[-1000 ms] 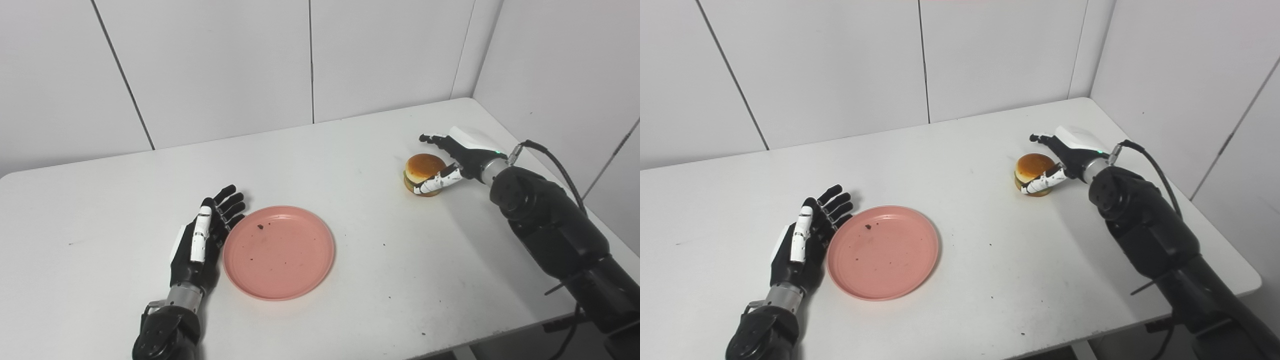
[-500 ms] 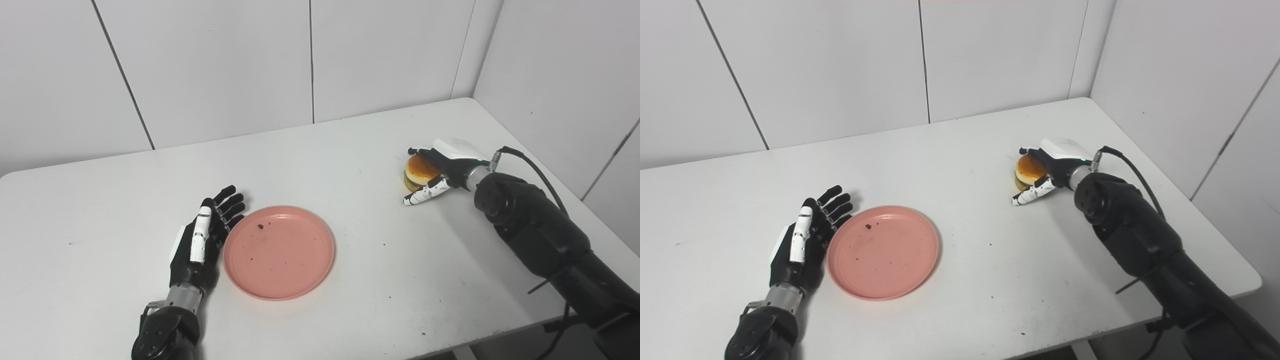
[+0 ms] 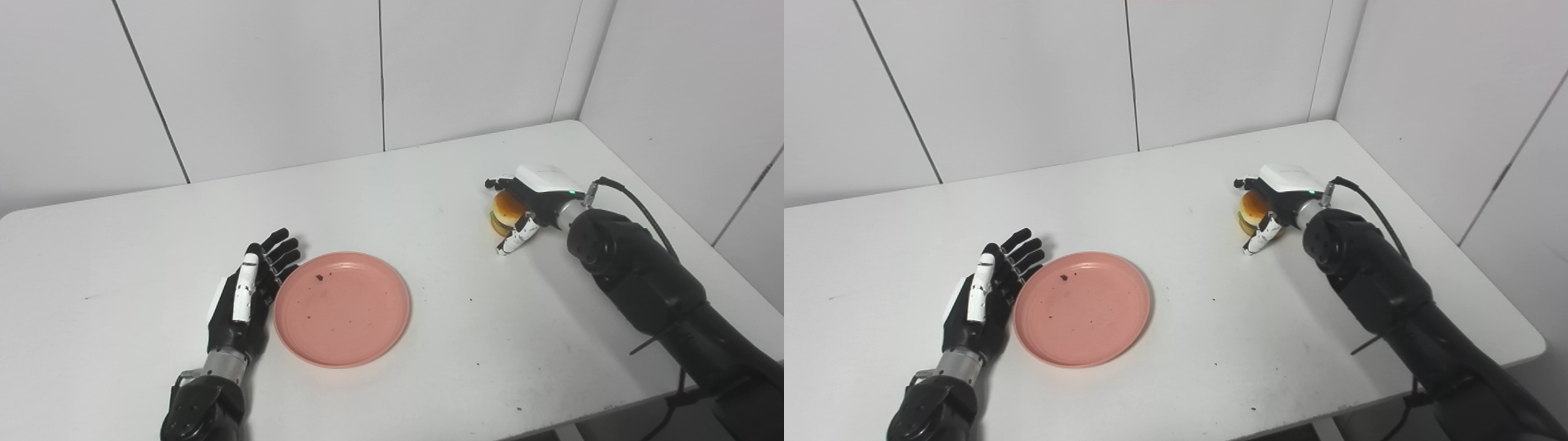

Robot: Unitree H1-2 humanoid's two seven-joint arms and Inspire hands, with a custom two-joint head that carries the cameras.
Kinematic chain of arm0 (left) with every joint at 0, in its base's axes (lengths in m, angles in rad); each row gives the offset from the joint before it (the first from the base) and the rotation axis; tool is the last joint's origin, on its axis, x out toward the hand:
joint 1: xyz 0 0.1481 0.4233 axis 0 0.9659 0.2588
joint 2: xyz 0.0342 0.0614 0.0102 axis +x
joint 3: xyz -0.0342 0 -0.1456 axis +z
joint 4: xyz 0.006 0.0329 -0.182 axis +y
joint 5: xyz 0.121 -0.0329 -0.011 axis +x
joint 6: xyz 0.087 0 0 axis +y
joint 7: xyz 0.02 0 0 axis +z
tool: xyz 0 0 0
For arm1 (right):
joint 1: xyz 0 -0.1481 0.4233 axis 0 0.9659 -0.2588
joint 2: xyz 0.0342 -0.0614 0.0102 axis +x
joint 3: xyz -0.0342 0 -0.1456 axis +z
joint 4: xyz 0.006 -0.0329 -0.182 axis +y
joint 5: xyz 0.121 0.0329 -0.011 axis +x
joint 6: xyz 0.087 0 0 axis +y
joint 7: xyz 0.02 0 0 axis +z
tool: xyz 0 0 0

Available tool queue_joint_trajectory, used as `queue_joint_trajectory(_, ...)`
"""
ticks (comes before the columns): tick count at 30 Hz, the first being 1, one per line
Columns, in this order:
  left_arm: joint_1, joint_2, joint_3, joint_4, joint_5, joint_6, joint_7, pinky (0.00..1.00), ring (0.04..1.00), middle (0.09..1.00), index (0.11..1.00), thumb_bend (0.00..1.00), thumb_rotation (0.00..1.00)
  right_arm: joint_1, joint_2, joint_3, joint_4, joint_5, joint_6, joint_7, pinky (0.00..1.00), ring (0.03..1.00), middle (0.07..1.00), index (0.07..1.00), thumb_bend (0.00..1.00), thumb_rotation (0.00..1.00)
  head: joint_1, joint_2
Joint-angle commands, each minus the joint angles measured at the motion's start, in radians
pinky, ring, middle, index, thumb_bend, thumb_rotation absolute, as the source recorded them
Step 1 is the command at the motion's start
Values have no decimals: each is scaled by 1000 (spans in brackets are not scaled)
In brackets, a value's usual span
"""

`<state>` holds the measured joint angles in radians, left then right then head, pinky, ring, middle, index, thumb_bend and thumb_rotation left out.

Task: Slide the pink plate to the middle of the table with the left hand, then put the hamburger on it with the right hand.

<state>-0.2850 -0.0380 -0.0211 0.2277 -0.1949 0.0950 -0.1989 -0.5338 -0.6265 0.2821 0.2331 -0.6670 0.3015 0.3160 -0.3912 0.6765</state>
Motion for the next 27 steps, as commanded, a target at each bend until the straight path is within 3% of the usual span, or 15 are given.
queue_joint_trajectory(1, 10, -1, 2, 1, -5, 27, 5, 832, 840, 818, 784, 363, 1000, -26, -19, -8, -7, -12, -26, -20, 441, 613, 777, 838, 676, 0, 1, 0)
queue_joint_trajectory(4, 10, 0, -1, 1, -3, 26, 2, 835, 842, 822, 788, 363, 1000, -28, -27, -6, -14, -24, -31, -26, 382, 570, 783, 834, 637, 0, 1, 0)
queue_joint_trajectory(5, 11, 0, -1, 0, -4, 26, 0, 840, 846, 827, 794, 364, 1000, -29, -29, -6, -16, -27, -32, -26, 347, 499, 781, 828, 552, 0, 3, 1)
queue_joint_trajectory(7, 12, 0, -1, -1, -8, 25, -4, 843, 848, 829, 798, 359, 1000, -29, -32, -7, -20, -36, -35, -31, 318, 471, 767, 811, 514, 0, 4, 1)
queue_joint_trajectory(13, 13, -4, 1, -7, -6, 32, 4, 833, 841, 821, 791, 350, 1000, -24, -28, -20, -32, -58, -30, -53, 373, 470, 753, 767, 499, 0, 6, 3)
queue_joint_trajectory(18, 13, -1, -3, -11, -6, 30, -3, 839, 848, 828, 795, 345, 1000, -18, -24, -32, -37, -57, -45, -77, 348, 467, 708, 727, 499, 0, 6, 3)
queue_joint_trajectory(25, 13, -6, -2, -17, -3, 39, 8, 822, 837, 818, 790, 349, 1000, -11, -20, -53, -42, -38, -52, -95, 322, 418, 537, 630, 515, 0, 8, 6)
queue_joint_trajectory(27, 13, -7, -1, -20, -5, 45, 9, 820, 836, 817, 789, 347, 1000, -12, -17, -57, -42, -40, -46, -101, 319, 414, 529, 621, 518, 0, 10, 5)
